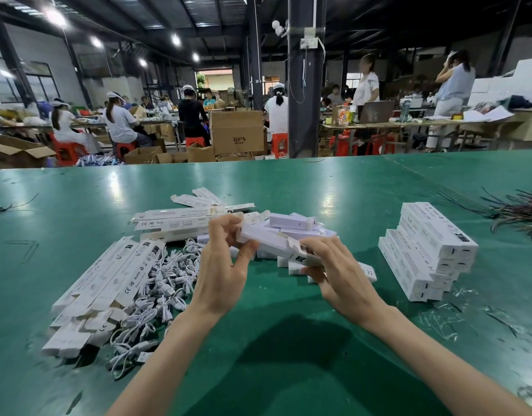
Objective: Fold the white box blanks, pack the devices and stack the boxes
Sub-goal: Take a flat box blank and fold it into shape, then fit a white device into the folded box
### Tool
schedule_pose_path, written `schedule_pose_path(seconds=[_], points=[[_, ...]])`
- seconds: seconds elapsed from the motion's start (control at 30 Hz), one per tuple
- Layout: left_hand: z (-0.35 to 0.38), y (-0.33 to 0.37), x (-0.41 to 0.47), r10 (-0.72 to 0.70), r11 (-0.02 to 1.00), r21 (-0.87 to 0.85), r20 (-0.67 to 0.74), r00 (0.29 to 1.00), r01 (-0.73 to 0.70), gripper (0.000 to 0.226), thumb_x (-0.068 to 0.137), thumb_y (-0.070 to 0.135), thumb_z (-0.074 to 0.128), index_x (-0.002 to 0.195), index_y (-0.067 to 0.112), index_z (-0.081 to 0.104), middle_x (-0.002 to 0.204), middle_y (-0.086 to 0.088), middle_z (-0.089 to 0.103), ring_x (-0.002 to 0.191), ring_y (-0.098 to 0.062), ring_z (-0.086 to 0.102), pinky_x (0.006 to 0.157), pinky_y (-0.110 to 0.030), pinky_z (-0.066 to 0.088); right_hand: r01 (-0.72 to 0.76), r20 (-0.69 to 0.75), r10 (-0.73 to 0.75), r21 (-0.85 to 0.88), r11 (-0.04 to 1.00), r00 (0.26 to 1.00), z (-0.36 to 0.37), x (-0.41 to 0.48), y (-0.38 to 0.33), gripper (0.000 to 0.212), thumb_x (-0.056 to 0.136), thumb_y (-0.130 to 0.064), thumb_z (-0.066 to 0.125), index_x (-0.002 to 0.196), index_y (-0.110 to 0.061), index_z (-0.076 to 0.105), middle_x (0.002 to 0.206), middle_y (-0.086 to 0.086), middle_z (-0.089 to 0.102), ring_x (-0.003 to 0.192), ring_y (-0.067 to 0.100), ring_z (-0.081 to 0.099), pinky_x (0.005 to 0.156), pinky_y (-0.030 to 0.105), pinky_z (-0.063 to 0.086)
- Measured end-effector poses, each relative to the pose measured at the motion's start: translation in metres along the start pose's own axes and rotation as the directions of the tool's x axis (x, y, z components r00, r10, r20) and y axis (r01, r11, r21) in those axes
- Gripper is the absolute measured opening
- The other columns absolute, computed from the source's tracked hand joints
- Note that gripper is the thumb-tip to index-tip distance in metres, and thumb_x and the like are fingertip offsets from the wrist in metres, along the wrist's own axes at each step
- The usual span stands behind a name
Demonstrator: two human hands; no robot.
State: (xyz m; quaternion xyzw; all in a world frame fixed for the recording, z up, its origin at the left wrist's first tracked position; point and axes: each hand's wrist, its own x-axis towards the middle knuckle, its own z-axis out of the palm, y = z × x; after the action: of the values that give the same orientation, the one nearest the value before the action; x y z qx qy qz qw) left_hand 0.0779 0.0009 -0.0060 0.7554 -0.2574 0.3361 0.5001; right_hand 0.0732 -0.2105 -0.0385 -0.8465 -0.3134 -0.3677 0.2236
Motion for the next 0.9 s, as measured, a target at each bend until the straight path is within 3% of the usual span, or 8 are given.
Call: schedule_pose_path(seconds=[0.13, 0.27, 0.4, 0.5, 0.63, 0.77, 0.83, 0.9], points=[[0.004, 0.003, 0.0, -0.19, 0.955, -0.235, -0.023, 0.981, 0.18, 0.025, 0.083, 0.028, 0.062, 0.1, 0.026, 0.043, 0.09, 0.001, 0.064, 0.074, -0.002, 0.062, 0.069, -0.017, 0.051, -0.022, 0.021, 0.021, 0.047, 0.999, 1.0, 0.001, 0.0, -0.003, 0.058, 0.079, 0.004, 0.067, 0.125, -0.018, 0.04, 0.108, 0.007, 0.06, 0.089, 0.029, 0.052, 0.077, 0.04, 0.047], [0.005, 0.002, -0.001, -0.255, 0.929, -0.283, -0.027, 0.967, 0.237, 0.026, 0.081, 0.033, 0.063, 0.098, 0.024, 0.046, 0.087, -0.003, 0.064, 0.069, -0.005, 0.058, 0.065, -0.018, 0.047, -0.083, 0.026, 0.081, 0.098, 0.992, 0.996, 0.004, -0.001, -0.006, 0.059, 0.08, 0.001, 0.066, 0.126, -0.022, 0.037, 0.104, 0.005, 0.06, 0.087, 0.021, 0.047, 0.077, 0.032, 0.042], [0.013, 0.001, -0.009, -0.218, 0.952, -0.217, 0.012, 0.976, 0.215, 0.026, 0.081, 0.029, 0.068, 0.095, 0.016, 0.051, 0.087, -0.012, 0.066, 0.077, -0.028, 0.063, 0.073, -0.043, 0.053, -0.152, 0.016, 0.152, 0.15, 0.977, 0.988, 0.006, -0.002, -0.01, 0.051, 0.082, -0.008, 0.064, 0.129, -0.014, 0.045, 0.103, -0.007, 0.049, 0.088, 0.019, 0.05, 0.077, 0.03, 0.041], [0.021, 0.001, -0.015, -0.097, 0.99, -0.099, 0.012, 0.995, 0.098, 0.018, 0.083, 0.023, 0.07, 0.09, 0.011, 0.059, 0.095, 0.0, 0.059, 0.078, -0.009, 0.059, 0.073, -0.028, 0.051, -0.164, 0.017, 0.163, 0.155, 0.974, 0.986, 0.008, -0.001, -0.016, 0.047, 0.083, -0.01, 0.066, 0.126, -0.006, 0.05, 0.103, -0.003, 0.054, 0.09, 0.022, 0.053, 0.078, 0.033, 0.042], [0.026, -0.003, -0.02, 0.056, 0.998, 0.028, 0.005, 0.998, -0.056, 0.007, 0.083, 0.013, 0.072, 0.086, 0.008, 0.068, 0.108, -0.003, 0.049, 0.099, 0.004, 0.052, 0.077, -0.017, 0.047, -0.14, -0.004, 0.143, 0.172, 0.975, 0.99, 0.008, 0.0, -0.02, 0.047, 0.083, -0.008, 0.066, 0.126, -0.008, 0.049, 0.104, -0.003, 0.055, 0.092, 0.016, 0.048, 0.079, 0.031, 0.041], [0.027, 0.0, -0.022, 0.029, 0.999, 0.038, 0.11, 0.994, -0.033, 0.014, 0.082, 0.028, 0.073, 0.082, 0.014, 0.071, 0.116, -0.002, 0.046, 0.105, 0.005, 0.045, 0.087, -0.015, 0.041, -0.089, 0.008, 0.089, 0.194, 0.977, 0.996, 0.01, 0.0, -0.025, 0.051, 0.084, -0.003, 0.063, 0.125, -0.021, 0.041, 0.108, 0.002, 0.06, 0.093, 0.019, 0.049, 0.079, 0.031, 0.043], [0.026, 0.002, -0.023, -0.019, 0.998, 0.066, 0.205, 0.979, 0.006, 0.009, 0.079, 0.026, 0.077, 0.082, 0.029, 0.069, 0.124, 0.008, 0.039, 0.108, 0.005, 0.041, 0.095, -0.011, 0.034, -0.056, 0.009, 0.056, 0.176, 0.983, 0.998, 0.01, -0.001, -0.026, 0.051, 0.082, 0.001, 0.059, 0.125, -0.021, 0.041, 0.107, -0.001, 0.055, 0.091, 0.021, 0.049, 0.077, 0.033, 0.042], [0.025, 0.004, -0.024, -0.08, 0.995, 0.084, 0.266, 0.961, 0.059, 0.031, 0.078, 0.024, 0.08, 0.078, 0.049, 0.06, 0.13, 0.013, 0.035, 0.111, 0.001, 0.04, 0.099, -0.011, 0.03, -0.033, 0.018, 0.031, 0.15, 0.988, 0.999, 0.009, -0.001, -0.026, 0.053, 0.08, 0.003, 0.057, 0.125, -0.02, 0.041, 0.105, 0.0, 0.055, 0.088, 0.02, 0.048, 0.075, 0.035, 0.043]])
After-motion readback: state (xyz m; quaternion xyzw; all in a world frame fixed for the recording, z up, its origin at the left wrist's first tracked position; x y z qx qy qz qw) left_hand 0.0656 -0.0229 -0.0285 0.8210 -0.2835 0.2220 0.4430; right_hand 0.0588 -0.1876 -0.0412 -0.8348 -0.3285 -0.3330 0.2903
